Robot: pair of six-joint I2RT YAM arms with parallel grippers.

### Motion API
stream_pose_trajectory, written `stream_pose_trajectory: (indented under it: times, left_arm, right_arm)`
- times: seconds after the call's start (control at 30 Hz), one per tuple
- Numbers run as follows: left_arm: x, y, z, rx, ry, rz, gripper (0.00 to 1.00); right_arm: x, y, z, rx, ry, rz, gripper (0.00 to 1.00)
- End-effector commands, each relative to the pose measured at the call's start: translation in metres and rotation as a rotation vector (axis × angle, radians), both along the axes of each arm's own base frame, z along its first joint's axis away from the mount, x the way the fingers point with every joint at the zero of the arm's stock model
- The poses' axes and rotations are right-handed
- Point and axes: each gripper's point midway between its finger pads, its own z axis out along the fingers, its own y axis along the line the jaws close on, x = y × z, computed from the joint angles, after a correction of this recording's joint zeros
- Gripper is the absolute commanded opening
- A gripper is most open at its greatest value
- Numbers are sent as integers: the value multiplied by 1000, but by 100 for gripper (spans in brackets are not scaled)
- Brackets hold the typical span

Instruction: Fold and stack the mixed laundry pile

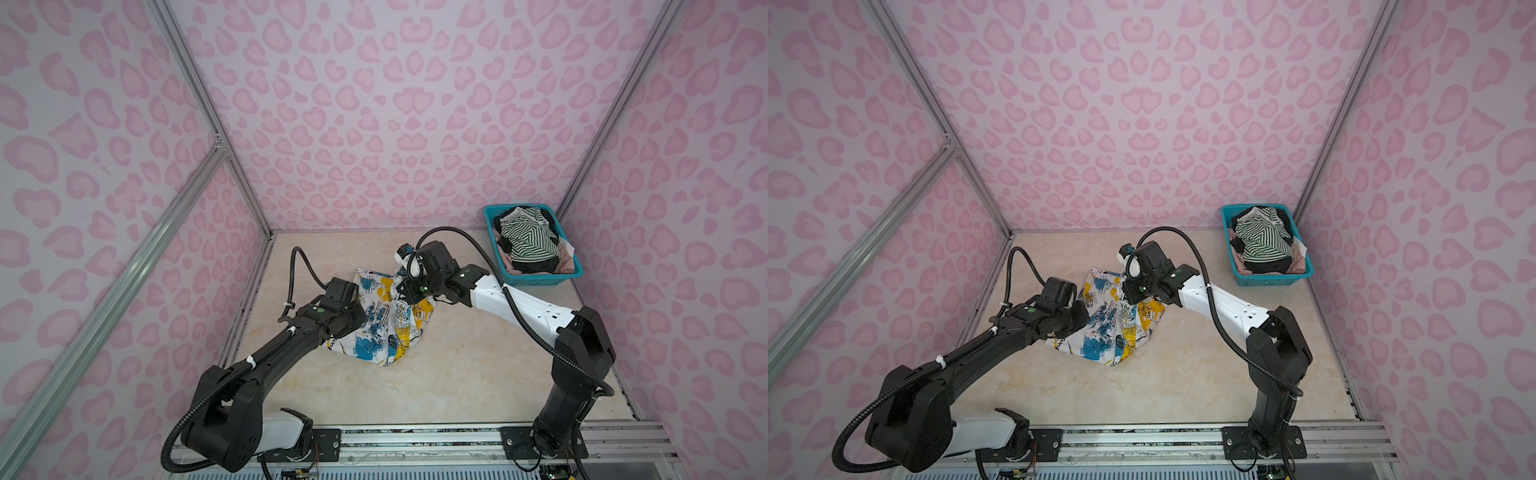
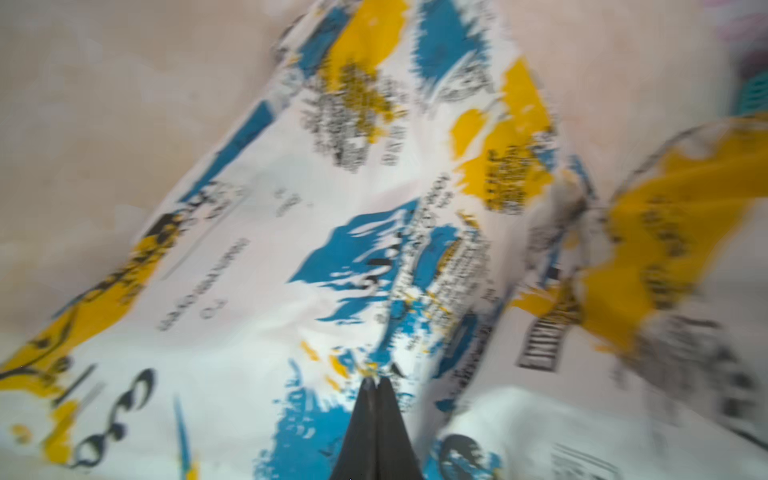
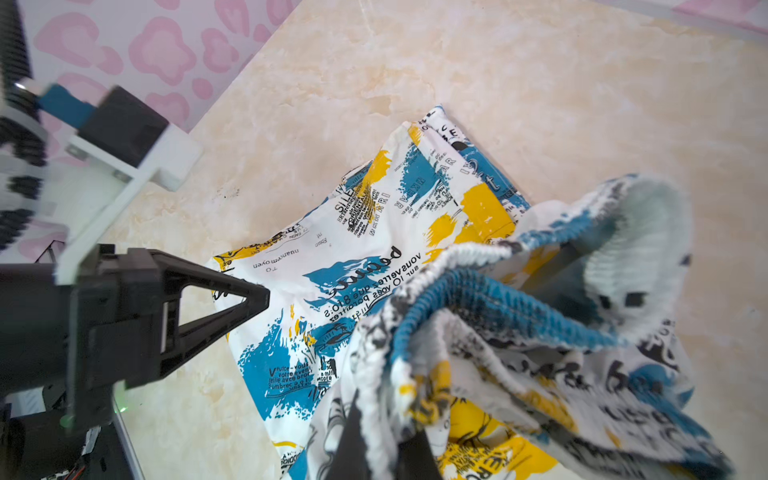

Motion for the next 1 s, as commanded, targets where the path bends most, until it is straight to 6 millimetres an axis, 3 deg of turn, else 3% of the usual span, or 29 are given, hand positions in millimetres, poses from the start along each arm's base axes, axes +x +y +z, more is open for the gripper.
stream_pose_trajectory:
  times: [0.0,0.27,0.5,0.77,0.97]
  left_arm:
    - [-9,12,-23,26,81,-5,2]
    - [14,0,-49,9,88,-36,2]
    - [9,-15,-82,3,127,-78,2]
    - [2,-89,-85,11,117,-231,2]
    - [-9,-142,-75,-48,104,-301,2]
  right_arm:
    - [-4,-1,-4,-1,6,3,0]
    - [-18,-16,-11,-18,7,23,0]
    - [-25,-24,1,0,-1,27,0]
    - [-40,-82,2,-43,9,-61,0]
    - [-52,-130,20,-88,-58,-131,0]
